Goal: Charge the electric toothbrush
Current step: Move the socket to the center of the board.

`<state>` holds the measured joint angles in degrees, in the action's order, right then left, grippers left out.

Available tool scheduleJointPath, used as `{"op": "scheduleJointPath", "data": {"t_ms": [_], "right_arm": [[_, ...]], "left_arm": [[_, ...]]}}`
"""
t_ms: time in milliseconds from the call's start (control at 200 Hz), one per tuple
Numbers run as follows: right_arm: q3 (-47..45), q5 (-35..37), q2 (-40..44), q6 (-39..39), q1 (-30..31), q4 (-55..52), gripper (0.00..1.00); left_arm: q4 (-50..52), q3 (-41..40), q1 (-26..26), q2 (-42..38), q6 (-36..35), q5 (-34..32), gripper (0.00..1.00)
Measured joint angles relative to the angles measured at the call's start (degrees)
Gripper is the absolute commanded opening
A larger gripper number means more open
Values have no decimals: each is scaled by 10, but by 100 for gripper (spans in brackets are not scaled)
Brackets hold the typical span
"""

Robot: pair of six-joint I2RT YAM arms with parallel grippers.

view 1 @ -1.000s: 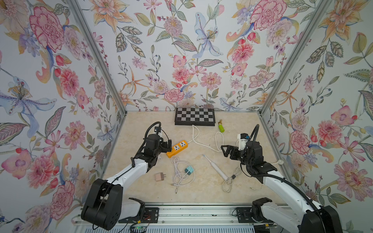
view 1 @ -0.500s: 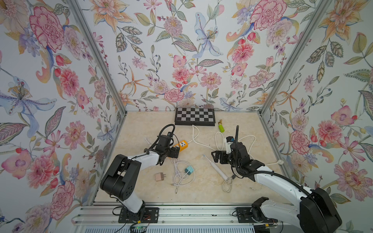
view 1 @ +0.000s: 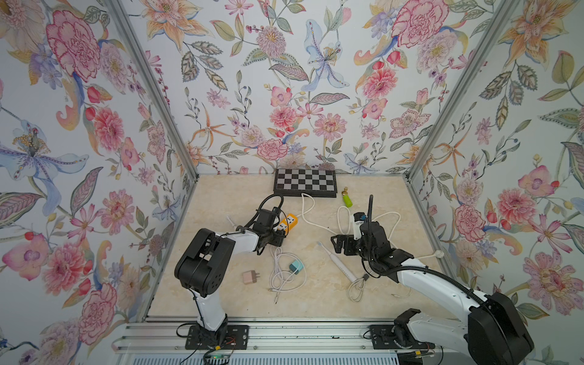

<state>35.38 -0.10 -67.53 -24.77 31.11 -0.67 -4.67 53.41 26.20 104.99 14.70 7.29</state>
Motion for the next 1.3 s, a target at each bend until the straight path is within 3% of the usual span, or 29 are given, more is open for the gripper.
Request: {"op": "scheduleJointPath", "data": {"t_ms": [95, 330, 440, 600, 796, 1021, 1301], "right_arm": [[0, 5, 0, 2, 0, 0, 100], [0, 9, 0, 3, -8, -1, 100], [0, 8, 2, 3, -17, -8, 100], [0, 6, 9, 3, -27, -25, 100], [3, -8, 9, 6, -29, -50, 100], [10, -43, 27, 8, -29, -88, 100], [-4, -64, 80, 6, -29, -99, 100]], "left_arm": [[17, 40, 10, 27, -5, 3, 55], [53, 110, 56, 69, 20, -17, 53], [65, 114, 90, 69, 59, -43, 57], [74, 115, 137, 69, 119, -79, 74], [86, 115, 163, 57, 156, -93, 73], [94, 75, 193, -12, 168, -95, 74], [107, 74, 229, -11, 162, -114, 70]]}}
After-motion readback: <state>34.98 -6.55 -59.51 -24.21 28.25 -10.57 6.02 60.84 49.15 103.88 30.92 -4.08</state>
